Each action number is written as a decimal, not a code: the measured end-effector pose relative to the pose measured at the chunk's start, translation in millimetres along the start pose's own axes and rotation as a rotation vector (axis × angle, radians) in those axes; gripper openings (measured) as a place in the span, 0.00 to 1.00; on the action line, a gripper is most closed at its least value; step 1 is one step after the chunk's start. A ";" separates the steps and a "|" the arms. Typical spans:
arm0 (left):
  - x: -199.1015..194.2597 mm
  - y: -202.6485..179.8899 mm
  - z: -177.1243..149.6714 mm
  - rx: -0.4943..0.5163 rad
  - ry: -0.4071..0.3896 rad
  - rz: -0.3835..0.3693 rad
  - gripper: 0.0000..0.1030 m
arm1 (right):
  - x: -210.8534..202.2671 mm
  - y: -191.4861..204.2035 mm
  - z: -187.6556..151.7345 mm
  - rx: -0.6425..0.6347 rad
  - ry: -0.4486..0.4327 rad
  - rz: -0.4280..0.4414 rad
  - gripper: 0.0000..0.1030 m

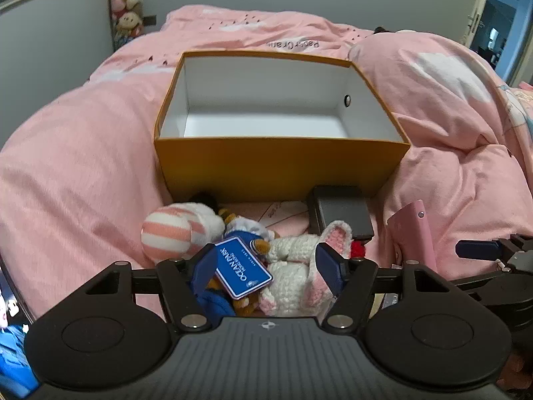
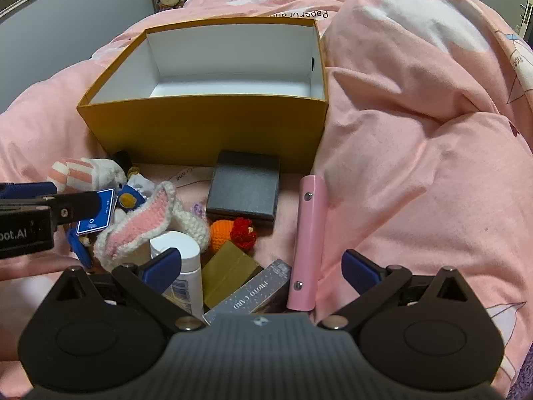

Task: Organize objects
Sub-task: 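Move both tools toward the pile of items in front of the box, then grasp the crocheted bunny with the left tool while the right tool grasps the white bottle, then lift both items over the box and open both tools to drop them inside, then withdraw both open tools from the box back toward the pile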

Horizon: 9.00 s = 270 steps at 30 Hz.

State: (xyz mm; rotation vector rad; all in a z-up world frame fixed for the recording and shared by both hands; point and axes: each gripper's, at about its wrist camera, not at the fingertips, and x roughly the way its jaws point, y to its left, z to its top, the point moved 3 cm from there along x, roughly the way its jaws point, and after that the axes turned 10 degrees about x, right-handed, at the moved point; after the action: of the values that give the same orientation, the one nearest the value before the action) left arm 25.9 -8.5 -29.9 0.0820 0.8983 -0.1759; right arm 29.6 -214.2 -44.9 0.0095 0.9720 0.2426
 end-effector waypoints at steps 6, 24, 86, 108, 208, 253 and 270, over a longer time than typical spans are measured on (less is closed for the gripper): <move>2.3 1.1 -1.5 -0.011 0.023 -0.001 0.74 | 2.2 0.1 0.8 -0.001 0.009 0.001 0.99; 5.9 -0.5 -4.4 0.004 0.023 -0.004 0.74 | 9.7 0.9 -1.2 0.003 0.037 -0.002 0.99; 4.3 -23.1 -23.6 0.226 0.042 -0.085 0.73 | -3.9 5.4 5.0 -0.053 0.003 0.120 0.47; 53.6 -63.5 -32.5 0.597 0.118 -0.058 0.59 | 30.1 15.1 -5.3 -0.022 0.214 0.302 0.42; 92.1 76.0 89.4 -0.001 0.035 0.097 0.33 | 162.1 30.0 167.0 0.310 0.148 0.274 0.31; 37.4 87.3 65.4 -0.126 -0.095 0.057 0.32 | 175.3 40.5 163.2 -0.021 0.283 -0.035 0.41; -6.8 81.0 30.6 -0.156 -0.081 -0.019 0.34 | 55.9 54.5 136.6 -0.044 0.019 0.201 0.42</move>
State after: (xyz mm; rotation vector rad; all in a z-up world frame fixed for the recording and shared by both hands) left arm 60.4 67.4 -5.8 -0.0788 0.8293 -0.1256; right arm 160.6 -135.7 -6.9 0.0649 0.9847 0.4500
